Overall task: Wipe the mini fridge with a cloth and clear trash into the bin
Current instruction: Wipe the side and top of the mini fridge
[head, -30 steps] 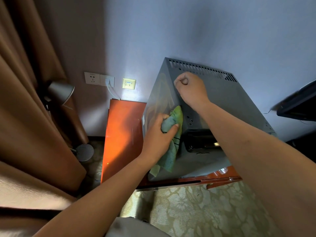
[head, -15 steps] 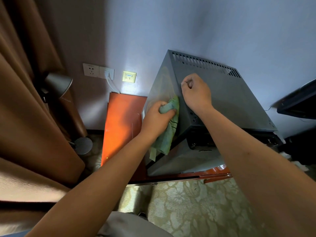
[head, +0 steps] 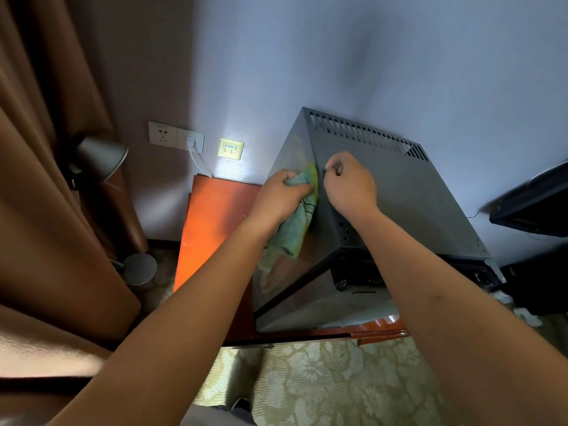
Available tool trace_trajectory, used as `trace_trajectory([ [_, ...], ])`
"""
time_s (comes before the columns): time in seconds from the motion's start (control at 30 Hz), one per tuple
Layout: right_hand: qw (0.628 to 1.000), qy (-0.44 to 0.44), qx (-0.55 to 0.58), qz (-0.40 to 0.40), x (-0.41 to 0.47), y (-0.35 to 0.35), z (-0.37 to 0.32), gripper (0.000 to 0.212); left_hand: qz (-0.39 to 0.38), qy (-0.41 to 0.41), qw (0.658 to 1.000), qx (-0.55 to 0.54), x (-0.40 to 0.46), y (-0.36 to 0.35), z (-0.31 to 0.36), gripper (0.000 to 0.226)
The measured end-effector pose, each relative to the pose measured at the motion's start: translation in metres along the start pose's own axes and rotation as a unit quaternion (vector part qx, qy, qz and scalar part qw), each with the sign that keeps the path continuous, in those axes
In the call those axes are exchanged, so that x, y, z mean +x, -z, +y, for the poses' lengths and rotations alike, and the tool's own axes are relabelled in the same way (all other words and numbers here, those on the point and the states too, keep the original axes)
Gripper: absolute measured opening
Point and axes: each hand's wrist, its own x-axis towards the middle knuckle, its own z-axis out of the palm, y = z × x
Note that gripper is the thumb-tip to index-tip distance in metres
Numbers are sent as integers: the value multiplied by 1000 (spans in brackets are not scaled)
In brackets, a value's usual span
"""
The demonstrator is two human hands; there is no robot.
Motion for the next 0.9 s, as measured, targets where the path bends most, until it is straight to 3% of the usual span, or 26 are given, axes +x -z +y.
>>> trace_trajectory([
  [0.1, 999, -26, -38, -25, 6, 1, -9, 16, 22, 31, 999, 38, 8, -1, -24, 32],
  [0.23, 996, -35, -76, 7, 6, -4, -12, 10, -24, 52, 995, 86, -11, 5, -49, 25],
  [0.43, 998, -31, -57, 28, 6, -8, -8, 13, -11, 10, 998, -56, 3, -4, -13, 29],
  [0.57, 997, -28, -66, 26, 7, -9, -7, 14, 31, 16, 999, -32, 19, -9, -32, 31],
  [0.7, 997, -28, -75, 24, 7, -9, -7, 14, 19, 55, 998, -11, 17, -4, -52, 32],
  [0.9, 998, -44, -38, 24, 9, -9, -6, 16, 30, -17, 998, -47, 24, -11, -3, 26],
])
